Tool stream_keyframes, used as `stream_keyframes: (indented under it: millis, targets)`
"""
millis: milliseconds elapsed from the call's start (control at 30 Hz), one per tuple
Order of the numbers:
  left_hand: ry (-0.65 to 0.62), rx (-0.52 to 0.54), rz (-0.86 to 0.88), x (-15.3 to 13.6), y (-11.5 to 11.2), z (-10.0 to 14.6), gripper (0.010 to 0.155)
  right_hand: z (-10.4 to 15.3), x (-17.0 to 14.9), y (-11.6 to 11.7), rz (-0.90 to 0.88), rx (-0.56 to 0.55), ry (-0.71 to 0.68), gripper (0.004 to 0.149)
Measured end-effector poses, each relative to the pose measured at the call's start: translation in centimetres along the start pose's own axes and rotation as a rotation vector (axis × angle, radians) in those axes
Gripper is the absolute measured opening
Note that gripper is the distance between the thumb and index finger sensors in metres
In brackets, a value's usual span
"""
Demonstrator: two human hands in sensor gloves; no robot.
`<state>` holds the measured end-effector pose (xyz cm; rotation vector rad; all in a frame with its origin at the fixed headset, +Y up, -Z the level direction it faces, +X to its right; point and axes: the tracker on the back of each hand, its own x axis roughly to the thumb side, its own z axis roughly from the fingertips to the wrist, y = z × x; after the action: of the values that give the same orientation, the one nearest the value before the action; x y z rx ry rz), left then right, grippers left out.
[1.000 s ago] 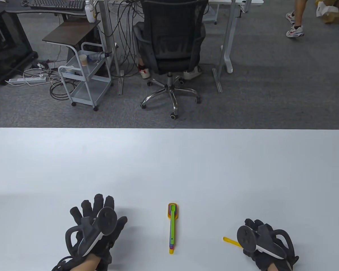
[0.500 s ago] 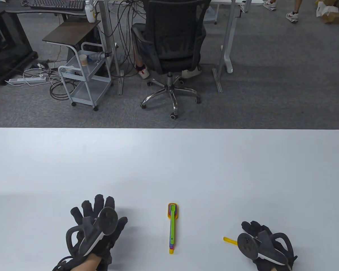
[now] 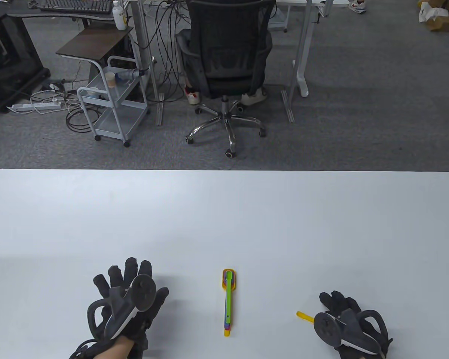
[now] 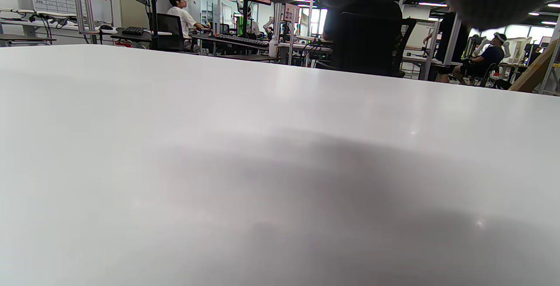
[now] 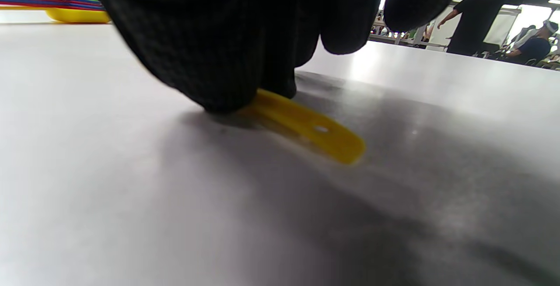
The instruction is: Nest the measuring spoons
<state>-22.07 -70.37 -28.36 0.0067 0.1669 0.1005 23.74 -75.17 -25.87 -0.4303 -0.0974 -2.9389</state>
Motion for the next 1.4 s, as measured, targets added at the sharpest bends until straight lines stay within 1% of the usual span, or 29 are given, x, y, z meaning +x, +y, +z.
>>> stream_keyframes:
  millis: [200, 867, 1133, 1400]
  targets:
    - [0.001, -0.003, -0.004, 0.0, 0.0, 0.0, 0.085, 0.0, 0.5, 0.0, 0.054, -0.012, 0.001, 0.043]
    - [0.005, -0.014, -0.004, 0.0, 0.1, 0.0, 0.086, -0.1, 0.0, -0.1, 0.005, 0.008, 0.071, 0.046]
    - [0.01, -0.017, -0.004, 0.0, 0.1, 0.0, 0.087, -0.6, 0.4, -1.8, 0.003, -0.014, 0.122, 0.045]
    - [0.014, -0.02, 0.001, -0.1, 0.1, -0.1, 0.087, -1.9, 2.7, -4.5, -0.029, -0.012, 0.172, 0.045]
